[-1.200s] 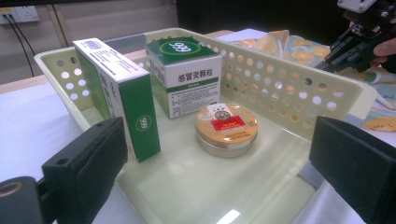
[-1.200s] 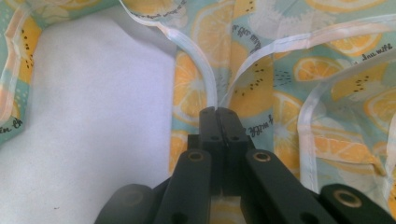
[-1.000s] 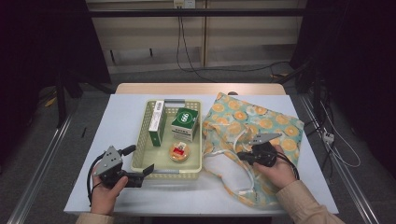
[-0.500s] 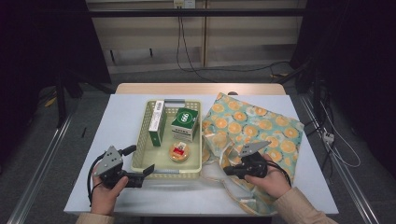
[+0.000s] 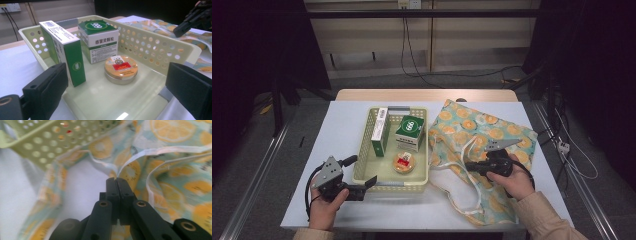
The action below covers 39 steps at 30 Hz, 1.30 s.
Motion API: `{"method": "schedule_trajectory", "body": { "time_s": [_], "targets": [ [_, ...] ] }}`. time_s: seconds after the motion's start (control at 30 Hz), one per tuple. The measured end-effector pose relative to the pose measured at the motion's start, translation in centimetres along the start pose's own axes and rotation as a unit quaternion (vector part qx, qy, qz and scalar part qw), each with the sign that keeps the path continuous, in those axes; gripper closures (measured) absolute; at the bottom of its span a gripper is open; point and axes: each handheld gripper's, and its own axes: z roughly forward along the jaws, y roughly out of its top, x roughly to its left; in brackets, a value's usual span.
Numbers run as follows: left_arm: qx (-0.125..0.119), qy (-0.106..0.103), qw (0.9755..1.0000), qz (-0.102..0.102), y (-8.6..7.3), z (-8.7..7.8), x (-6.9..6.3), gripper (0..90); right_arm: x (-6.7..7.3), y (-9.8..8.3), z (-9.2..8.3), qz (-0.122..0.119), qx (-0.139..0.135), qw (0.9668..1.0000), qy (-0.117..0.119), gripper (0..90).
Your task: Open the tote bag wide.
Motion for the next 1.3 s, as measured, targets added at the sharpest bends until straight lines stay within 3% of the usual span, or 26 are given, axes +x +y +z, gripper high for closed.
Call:
{"method": "schedule_trajectory", "body": {
  "time_s": [0.07,0.13,0.17,0.27,0.37,0.5,0.57,0.67,0.8,0.9,0.97,1.1,1.17,1.3],
  "targets": [
    [0.000,0.000,1.0000,0.000,0.0,0.0,0.0,4.2,-0.8,-0.2,-0.2,0.007,0.002,0.9998,-0.017,90.0],
    [-0.001,0.000,1.0000,-0.001,0.0,0.0,0.0,4.2,-1.6,-0.3,-0.4,0.024,-0.004,0.9996,-0.013,88.4],
    [0.000,0.000,1.0000,0.000,0.0,0.0,0.0,4.2,-1.8,-0.3,-0.5,0.029,-0.004,0.9993,-0.022,87.6],
    [-0.002,0.000,1.0000,-0.001,0.0,0.0,0.0,4.2,-2.4,-0.4,-0.6,0.012,0.010,0.9986,-0.051,88.2],
    [0.001,-0.001,1.0000,-0.001,0.0,0.1,0.0,4.2,-2.9,-0.6,-0.8,0.027,0.003,0.9980,-0.058,85.3],
    [0.000,0.000,1.0000,-0.001,0.0,0.1,0.0,4.2,-2.8,-0.6,-1.0,0.000,0.016,0.9955,-0.093,82.4],
    [0.000,0.000,1.0000,0.000,0.0,0.1,0.0,4.2,-2.6,-0.6,-1.1,0.000,0.008,0.9962,-0.087,80.7],
    [0.001,-0.001,1.0000,-0.003,0.0,0.1,-0.1,4.2,-2.1,-0.2,-1.5,-0.012,-0.006,0.9950,-0.099,73.2],
    [-0.001,0.001,1.0000,0.000,0.1,0.1,-0.1,4.2,-0.2,0.8,-1.9,-0.043,-0.028,0.9952,-0.083,72.0],
    [0.002,0.001,1.0000,0.001,0.0,0.2,-0.1,4.2,1.7,1.8,-1.7,-0.076,-0.022,0.9950,-0.060,81.6],
    [0.002,-0.002,1.0000,0.001,0.0,0.2,-0.2,4.2,2.2,2.1,-1.1,-0.098,-0.011,0.9924,-0.074,90.0],
    [-0.001,-0.001,1.0000,0.001,0.0,0.1,-0.1,4.2,0.1,2.0,0.2,-0.075,0.007,0.9928,-0.094,90.0],
    [-0.001,-0.002,1.0000,-0.001,0.0,0.0,0.0,4.2,-0.5,1.4,1.0,-0.053,0.014,0.9960,-0.071,90.0],
    [0.002,-0.001,1.0000,-0.004,-0.2,0.0,0.1,4.2,0.9,0.0,2.6,-0.074,0.053,0.9950,-0.042,90.0]
  ]
}}
